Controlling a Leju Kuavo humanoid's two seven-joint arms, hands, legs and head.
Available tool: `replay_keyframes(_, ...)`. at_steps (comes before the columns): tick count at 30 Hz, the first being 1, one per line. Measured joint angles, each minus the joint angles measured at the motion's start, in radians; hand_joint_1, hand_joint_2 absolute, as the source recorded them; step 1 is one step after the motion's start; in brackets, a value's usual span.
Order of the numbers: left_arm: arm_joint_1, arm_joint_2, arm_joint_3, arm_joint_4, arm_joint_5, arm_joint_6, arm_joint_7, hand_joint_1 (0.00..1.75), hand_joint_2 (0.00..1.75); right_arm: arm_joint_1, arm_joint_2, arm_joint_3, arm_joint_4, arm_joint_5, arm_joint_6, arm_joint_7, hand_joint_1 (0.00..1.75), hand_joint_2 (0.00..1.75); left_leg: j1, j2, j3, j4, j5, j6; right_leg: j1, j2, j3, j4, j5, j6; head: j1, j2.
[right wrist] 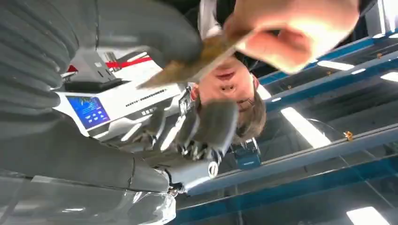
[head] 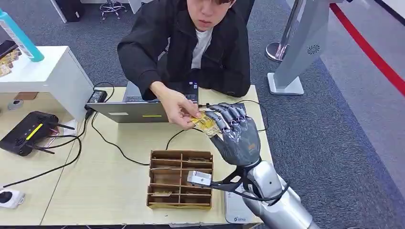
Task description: Pass the card to the sensor for recognition and then transmit it.
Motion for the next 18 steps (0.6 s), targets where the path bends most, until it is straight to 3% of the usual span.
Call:
replay_keyframes(8, 0.001, 0.006, -0.035, 0.0, 0.0, -0.041, 0.021, 0.0, 0.0, 0.013, 0.0, -0.002, -0.014, -0.011, -0.012, -0.01, 1.75, 1.75, 0.0, 0.0, 0.0, 0.0, 0.0, 0.0, 0.0, 0.0, 0.0, 0.0, 0.0, 0.0, 0.0, 0.0)
replay_keyframes(18, 0.005, 0.008, -0.055, 0.001, 0.01, -0.042, 0.023, 0.0, 0.0, 0.037, 0.0, -0.002, -0.033, -0.039, -0.015, -0.027, 1.75, 1.75, 0.0, 0.0, 0.0, 0.0, 0.0, 0.0, 0.0, 0.0, 0.0, 0.0, 0.0, 0.0, 0.0, 0.0)
